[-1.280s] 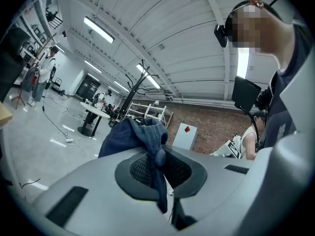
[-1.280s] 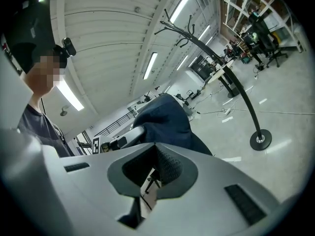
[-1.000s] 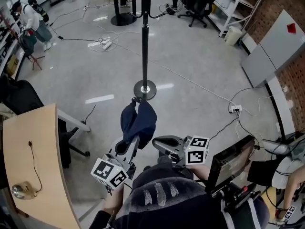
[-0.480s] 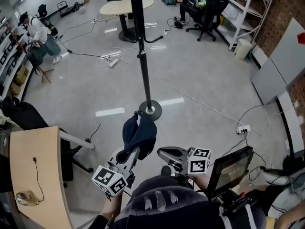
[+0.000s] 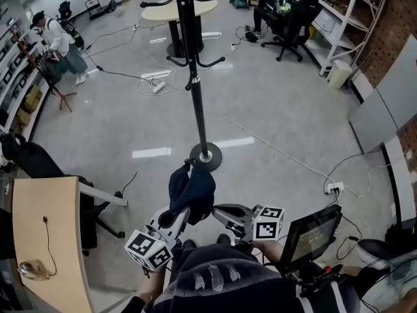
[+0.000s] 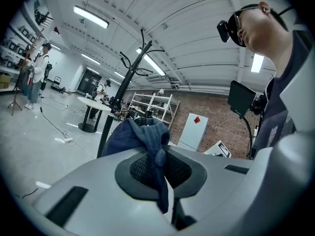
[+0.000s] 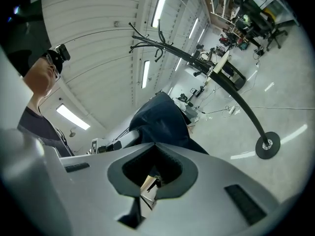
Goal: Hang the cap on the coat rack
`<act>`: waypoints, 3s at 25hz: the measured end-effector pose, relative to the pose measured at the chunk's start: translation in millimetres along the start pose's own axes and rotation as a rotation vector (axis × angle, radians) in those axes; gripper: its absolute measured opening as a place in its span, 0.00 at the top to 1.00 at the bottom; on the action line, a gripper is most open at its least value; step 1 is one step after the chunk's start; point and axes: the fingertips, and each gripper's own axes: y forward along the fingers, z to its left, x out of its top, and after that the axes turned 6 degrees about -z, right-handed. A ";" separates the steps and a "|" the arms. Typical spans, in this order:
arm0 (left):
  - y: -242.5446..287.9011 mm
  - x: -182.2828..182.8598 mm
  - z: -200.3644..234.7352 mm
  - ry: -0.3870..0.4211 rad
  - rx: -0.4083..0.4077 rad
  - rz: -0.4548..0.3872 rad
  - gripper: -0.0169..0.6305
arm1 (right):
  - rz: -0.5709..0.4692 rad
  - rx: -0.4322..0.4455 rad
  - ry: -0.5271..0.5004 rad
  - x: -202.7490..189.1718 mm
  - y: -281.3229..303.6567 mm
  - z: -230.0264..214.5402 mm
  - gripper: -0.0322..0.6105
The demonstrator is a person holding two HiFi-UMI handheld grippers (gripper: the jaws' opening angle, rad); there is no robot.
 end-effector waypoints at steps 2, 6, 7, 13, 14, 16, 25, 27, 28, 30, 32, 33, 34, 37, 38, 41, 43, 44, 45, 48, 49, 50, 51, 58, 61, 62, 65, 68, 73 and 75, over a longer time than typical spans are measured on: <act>0.8 6.2 7.7 0.007 0.004 -0.008 0.94 | -0.002 -0.012 0.002 1.6 4.4 -3.8 0.95; 1.5 26.9 31.9 0.028 -0.013 -0.053 0.94 | -0.007 -0.033 -0.028 8.8 25.1 -11.4 0.95; 0.5 29.8 39.8 0.028 -0.020 -0.058 0.94 | -0.010 -0.041 -0.035 10.0 32.6 -13.0 0.95; -10.7 50.5 83.6 0.021 -0.075 -0.079 0.94 | -0.031 -0.069 -0.064 16.3 86.4 -14.1 0.95; -13.2 56.3 90.9 0.022 -0.082 -0.084 0.94 | -0.031 -0.070 -0.070 17.6 96.8 -13.4 0.95; -18.5 66.4 105.9 0.027 -0.091 -0.091 0.94 | -0.027 -0.068 -0.082 19.4 117.6 -10.9 0.95; -30.8 80.6 154.0 0.023 -0.118 -0.094 0.94 | -0.022 -0.097 -0.077 14.5 168.5 -17.1 0.95; -29.5 79.9 161.0 0.013 -0.119 -0.084 0.94 | -0.024 -0.107 -0.076 16.4 172.9 -19.5 0.95; -27.9 79.8 163.6 0.010 -0.121 -0.082 0.94 | -0.027 -0.113 -0.075 18.8 174.3 -21.8 0.95; -23.0 78.9 167.4 0.002 -0.124 -0.085 0.94 | -0.029 -0.121 -0.071 22.6 174.9 -28.4 0.95; -16.2 77.7 170.6 -0.011 -0.125 -0.091 0.94 | -0.025 -0.122 -0.063 24.5 174.6 -36.0 0.95; -12.3 77.7 171.9 -0.015 -0.124 -0.094 0.94 | -0.023 -0.120 -0.059 26.0 174.5 -39.5 0.95; -8.0 78.5 172.7 -0.016 -0.122 -0.095 0.94 | -0.022 -0.116 -0.059 28.8 174.3 -42.7 0.95; 8.0 85.0 172.2 0.001 -0.126 -0.095 0.94 | -0.032 -0.106 -0.074 46.3 173.2 -52.4 0.95; 14.2 87.7 171.2 0.009 -0.128 -0.094 0.94 | -0.035 -0.104 -0.077 53.1 172.1 -55.4 0.95; 39.6 96.7 166.8 0.028 -0.131 -0.092 0.94 | -0.049 -0.094 -0.090 77.1 163.8 -64.4 0.95; 57.7 99.4 159.9 0.038 -0.132 -0.088 0.94 | -0.063 -0.094 -0.081 91.9 152.6 -72.7 0.95; 65.4 99.0 155.9 0.041 -0.132 -0.084 0.94 | -0.068 -0.095 -0.073 97.3 146.0 -77.3 0.95; 72.5 97.8 152.3 0.044 -0.131 -0.079 0.94 | -0.072 -0.094 -0.067 101.9 139.6 -81.9 0.95; 92.3 94.0 146.3 0.051 -0.111 -0.066 0.94 | -0.074 -0.080 -0.055 114.9 123.3 -94.3 0.95; 98.5 92.7 144.8 0.052 -0.101 -0.065 0.94 | -0.073 -0.074 -0.050 119.2 118.6 -97.7 0.95; 104.8 91.9 143.6 0.052 -0.091 -0.065 0.94 | -0.070 -0.070 -0.046 123.5 114.1 -101.1 0.95; 111.2 91.9 143.1 0.052 -0.079 -0.066 0.94 | -0.066 -0.067 -0.041 127.9 110.1 -104.6 0.95; 131.7 93.5 149.4 0.053 0.010 -0.078 0.94 | -0.014 -0.035 -0.011 136.5 94.7 -124.6 0.95; 131.5 102.2 165.1 0.068 0.030 -0.083 0.94 | -0.015 -0.040 -0.005 139.5 99.8 -130.3 0.95; 131.7 107.0 171.9 0.076 0.036 -0.088 0.94 | -0.016 -0.042 -0.007 141.7 103.1 -132.1 0.95; 132.5 124.0 189.1 0.102 0.043 -0.116 0.94 | -0.014 -0.055 -0.018 148.4 112.3 -136.8 0.95; 132.0 143.4 207.1 0.119 0.036 -0.144 0.94 | -0.027 -0.068 -0.044 157.8 127.6 -138.2 0.95; 124.5 169.8 241.3 0.158 -0.019 -0.170 0.94 | -0.050 -0.074 -0.078 165.2 172.0 -139.1 0.95; 120.4 180.6 255.3 0.169 -0.036 -0.184 0.94 | -0.030 -0.066 -0.093 163.4 194.1 -136.7 0.95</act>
